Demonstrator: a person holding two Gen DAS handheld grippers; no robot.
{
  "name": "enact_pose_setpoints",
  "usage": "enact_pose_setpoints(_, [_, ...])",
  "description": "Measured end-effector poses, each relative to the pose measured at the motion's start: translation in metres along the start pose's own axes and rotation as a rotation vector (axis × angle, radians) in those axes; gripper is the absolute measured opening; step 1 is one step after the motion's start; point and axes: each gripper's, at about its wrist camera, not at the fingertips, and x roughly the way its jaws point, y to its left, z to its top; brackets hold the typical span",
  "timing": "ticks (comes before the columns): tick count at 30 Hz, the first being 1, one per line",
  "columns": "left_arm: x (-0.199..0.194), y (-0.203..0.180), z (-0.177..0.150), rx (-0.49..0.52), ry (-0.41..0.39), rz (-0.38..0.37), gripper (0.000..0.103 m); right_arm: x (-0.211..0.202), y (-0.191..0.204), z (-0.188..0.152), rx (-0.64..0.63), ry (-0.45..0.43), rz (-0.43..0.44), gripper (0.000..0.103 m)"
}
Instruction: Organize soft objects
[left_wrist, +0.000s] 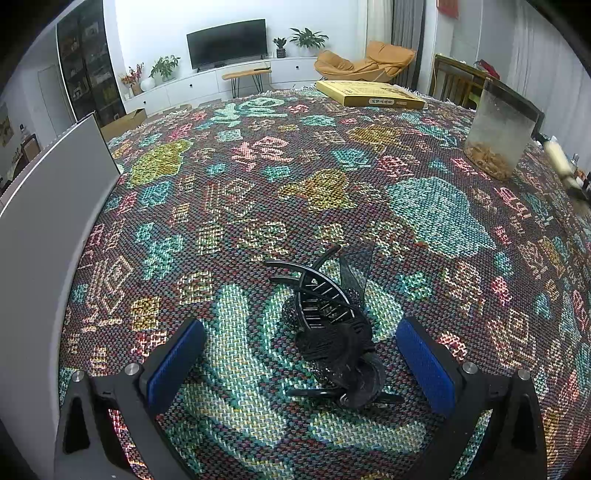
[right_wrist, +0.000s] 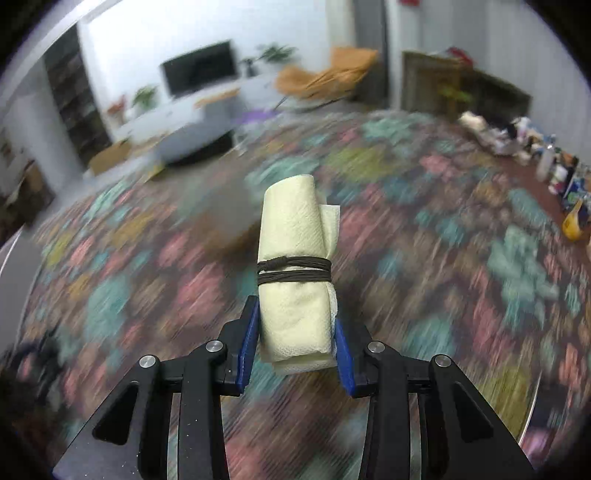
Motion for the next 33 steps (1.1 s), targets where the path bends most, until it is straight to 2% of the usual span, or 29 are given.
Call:
enact_pose_setpoints(3, [0.0, 0.0, 0.0, -0.002, 0.001, -0.002, 0.103, 0.048, -0.014, 0.034, 0.035, 0.052, 0.018, 0.041])
enact_pose_setpoints(4, [0.001, 0.0, 0.0, -0.003, 0.002, -0.004, 0.103, 0.065, -0.018, 0.042, 0.057, 0.093, 0.029, 0.045])
enact_pose_setpoints(7, [0.001, 0.001, 0.0, -0.007, 0.006, -0.015, 0.103, 0.096, -0.024, 0.051, 0.114, 0.243, 0.067, 0.072])
enact_pose_setpoints(9, [0.002, 0.002, 0.002, 0.002, 0.021, -0.029, 0.103, 0.098, -0.031, 0.058, 0.153, 0.278, 0.089, 0.073])
enact_pose_setpoints(12, [-0.003, 0.007, 0.007, 0.052, 0.107, -0.105, 0.103, 0.094, -0.038, 0.066, 0.197, 0.309, 0.093, 0.074])
enact_pose_setpoints(14, [-0.019, 0.02, 0.007, 0.016, 0.09, -0.178, 0.103, 0.09, -0.034, 0.073, 0.173, 0.314, 0.094, 0.074])
enact_pose_setpoints(15, [-0.024, 0.024, 0.007, 0.009, 0.08, -0.191, 0.103, 0.09, -0.031, 0.074, 0.148, 0.32, 0.09, 0.074])
enact_pose_setpoints(20, [-0.033, 0.024, 0.008, 0.043, 0.07, -0.189, 0.103, 0.101, -0.009, 0.074, 0.0, 0.335, 0.011, 0.074])
enact_pose_setpoints(24, [-0.022, 0.004, 0.013, 0.1, 0.102, -0.146, 0.103, 0.111, -0.004, 0.073, -0.029, 0.317, -0.021, 0.071])
enact_pose_setpoints(25, [-0.016, -0.002, 0.014, 0.113, 0.115, -0.123, 0.099, 0.113, -0.002, 0.072, -0.04, 0.317, -0.033, 0.05])
enact_pose_setpoints(26, [-0.013, -0.005, 0.012, 0.12, 0.123, -0.107, 0.079, 0.115, 0.0, 0.071, -0.058, 0.329, -0.061, 0.039])
enact_pose_setpoints(27, [-0.007, -0.009, 0.01, 0.13, 0.132, -0.093, 0.061, 0.115, 0.002, 0.071, -0.063, 0.324, -0.071, 0.039])
enact_pose_setpoints(28, [-0.009, -0.011, 0.011, 0.131, 0.099, -0.095, 0.046, 0.111, 0.002, 0.072, -0.061, 0.317, -0.076, 0.039])
enact_pose_setpoints(29, [-0.01, -0.01, 0.012, 0.126, 0.095, -0.095, 0.036, 0.107, 0.002, 0.073, -0.052, 0.301, -0.068, 0.038])
enact_pose_setpoints(33, [-0.021, 0.004, 0.022, 0.033, 0.061, -0.15, 0.036, 0.076, -0.007, 0.092, -0.013, 0.19, -0.059, 0.038])
